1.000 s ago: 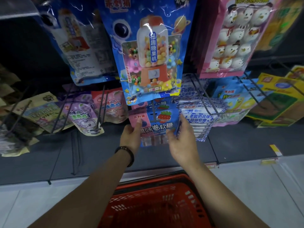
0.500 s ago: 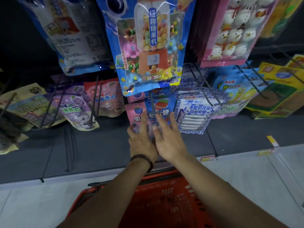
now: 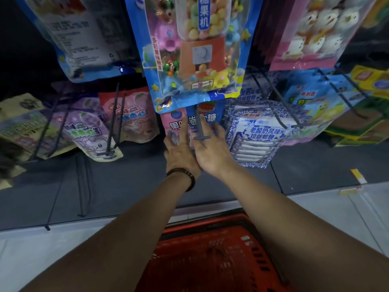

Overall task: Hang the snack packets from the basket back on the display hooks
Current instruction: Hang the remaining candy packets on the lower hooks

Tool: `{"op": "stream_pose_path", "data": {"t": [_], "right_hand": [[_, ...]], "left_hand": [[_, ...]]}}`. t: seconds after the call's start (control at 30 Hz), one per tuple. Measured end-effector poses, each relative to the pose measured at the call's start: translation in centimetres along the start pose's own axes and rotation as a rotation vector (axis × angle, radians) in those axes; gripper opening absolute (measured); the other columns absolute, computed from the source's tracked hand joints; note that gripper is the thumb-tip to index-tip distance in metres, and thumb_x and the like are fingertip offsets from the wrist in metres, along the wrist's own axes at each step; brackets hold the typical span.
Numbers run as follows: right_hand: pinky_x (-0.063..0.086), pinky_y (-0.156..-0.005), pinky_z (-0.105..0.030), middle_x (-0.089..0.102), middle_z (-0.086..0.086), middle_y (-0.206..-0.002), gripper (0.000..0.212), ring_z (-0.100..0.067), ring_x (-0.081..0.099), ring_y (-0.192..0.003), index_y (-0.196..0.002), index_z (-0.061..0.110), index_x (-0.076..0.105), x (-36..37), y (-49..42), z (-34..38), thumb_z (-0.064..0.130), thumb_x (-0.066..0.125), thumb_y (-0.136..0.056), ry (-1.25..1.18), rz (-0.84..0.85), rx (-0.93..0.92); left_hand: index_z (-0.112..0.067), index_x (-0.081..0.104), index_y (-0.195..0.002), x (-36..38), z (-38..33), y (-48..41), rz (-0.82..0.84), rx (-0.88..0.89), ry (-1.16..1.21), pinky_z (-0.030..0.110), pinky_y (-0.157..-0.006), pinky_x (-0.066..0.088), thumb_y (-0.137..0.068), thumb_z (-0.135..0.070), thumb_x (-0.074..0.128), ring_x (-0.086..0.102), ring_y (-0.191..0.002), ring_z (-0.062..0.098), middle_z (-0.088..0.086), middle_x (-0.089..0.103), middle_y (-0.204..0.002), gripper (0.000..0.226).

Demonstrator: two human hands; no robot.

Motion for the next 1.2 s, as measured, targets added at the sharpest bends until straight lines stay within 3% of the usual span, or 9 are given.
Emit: {"op": "stream_pose_path", "data": {"t": [0.2, 0.3, 0.43, 0.5, 0.6, 0.73, 0.9, 1.07, 1.2], "right_hand": [[0.022, -0.130, -0.050, -0.007, -0.006, -0.176, 0.069, -0.032, 0.007, -0.163, -0.166, 0.047, 0.004, -0.5, 0.6, -0.2, 0.044, 0.043, -0.109, 0.016, 0.049, -0.008], [0.026, -0.127, -0.045, 0.006, -0.003, -0.176, 0.065, -0.027, 0.020, -0.161, -0.167, 0.041, 0.015, -1.6, 2.3, -0.5, 0.046, 0.045, -0.109, 0.010, 0.028, -0.037], [0.054, -0.100, -0.038, 0.055, 0.001, -0.133, 0.035, -0.014, 0.062, -0.113, -0.137, 0.025, 0.060, -5.3, 6.4, -2.0, 0.021, 0.060, -0.102, -0.072, -0.265, -0.180], [0.055, -0.087, -0.032, 0.059, 0.002, -0.115, 0.019, -0.012, 0.063, -0.099, -0.116, 0.021, 0.062, -7.1, 8.5, -4.4, 0.013, 0.062, -0.099, -0.162, -0.443, -0.128], [0.051, -0.083, -0.027, 0.057, -0.002, -0.116, 0.023, -0.014, 0.061, -0.097, -0.115, 0.021, 0.057, -9.6, 10.8, -9.0, 0.011, 0.066, -0.097, -0.297, -0.655, 0.054], [0.040, -0.098, -0.024, 0.046, -0.001, -0.137, 0.047, 0.001, 0.054, -0.106, -0.148, 0.025, 0.049, -11.2, 9.9, -12.1, 0.022, 0.060, -0.103, -0.395, -0.579, 0.139], [0.036, -0.122, -0.037, 0.043, -0.003, -0.156, 0.052, -0.014, 0.043, -0.145, -0.158, 0.032, 0.044, -12.0, 6.6, -12.8, 0.027, 0.054, -0.107, -0.486, -0.491, 0.071], [0.058, -0.089, -0.046, 0.061, -0.016, -0.118, 0.036, -0.030, 0.066, -0.100, -0.115, 0.032, 0.067, -11.9, 1.4, -15.4, 0.056, 0.054, -0.092, -0.496, -0.473, 0.086], [0.047, -0.078, -0.029, 0.055, -0.009, -0.104, 0.045, -0.017, 0.058, -0.084, -0.108, 0.033, 0.064, -12.1, -1.4, -14.7, 0.075, 0.056, -0.092, -0.518, -0.450, 0.010]], "left_hand": [[-0.066, -0.005, -0.150, 0.4, -0.1, 0.4, 0.035, -0.021, 0.026, 0.055, -0.106, 0.048, -0.088, -0.034, 0.069, 0.048, -0.130, 0.045, 0.009, 0.006, -0.163, 0.102], [-0.063, -0.001, -0.150, 0.7, -0.7, 1.7, 0.029, -0.046, 0.059, 0.059, -0.103, 0.049, -0.089, -0.033, 0.067, 0.047, -0.131, 0.048, 0.009, 0.006, -0.164, 0.096], [-0.038, 0.017, -0.148, 1.8, -2.3, 5.2, 0.008, -0.059, 0.227, 0.038, -0.099, 0.048, -0.086, -0.027, 0.070, 0.052, -0.124, 0.034, 0.016, 0.026, -0.154, 0.082], [-0.033, 0.026, -0.149, 3.0, -4.2, 7.4, 0.061, 0.011, 0.305, 0.025, -0.095, 0.041, -0.086, -0.015, 0.069, 0.048, -0.117, 0.017, 0.005, 0.033, -0.147, 0.079], [-0.049, 0.024, -0.148, 5.6, -7.7, 9.7, 0.180, 0.171, 0.261, 0.032, -0.102, 0.046, -0.086, -0.006, 0.065, 0.048, -0.122, 0.018, 0.000, 0.030, -0.150, 0.086], [-0.072, 0.007, -0.144, 8.1, -11.3, 10.6, 0.312, 0.246, 0.130, 0.048, -0.097, 0.054, -0.092, -0.006, 0.059, 0.056, -0.121, 0.031, 0.003, 0.028, -0.154, 0.098], [-0.082, -0.006, -0.137, 9.4, -12.5, 8.8, 0.319, 0.159, 0.036, 0.055, -0.101, 0.051, -0.091, -0.009, 0.061, 0.051, -0.132, 0.041, 0.016, 0.026, -0.158, 0.109], [-0.077, -0.019, -0.138, 9.2, -12.8, 5.8, 0.172, 0.071, 0.082, 0.058, -0.091, 0.055, -0.091, -0.012, 0.063, 0.059, -0.113, 0.043, 0.020, 0.040, -0.142, 0.115], [-0.075, -0.024, -0.137, 10.3, -12.5, 2.8, 0.137, 0.060, 0.038, 0.060, -0.097, 0.053, -0.089, -0.017, 0.068, 0.044, -0.136, 0.049, 0.023, 0.030, -0.153, 0.120]]}}
Point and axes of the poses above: each hand's wrist, its own y-axis away from the middle knuckle, its own x-axis out of the palm, z = x × y, the point moved 9 cm from there along -y, towards the middle knuckle
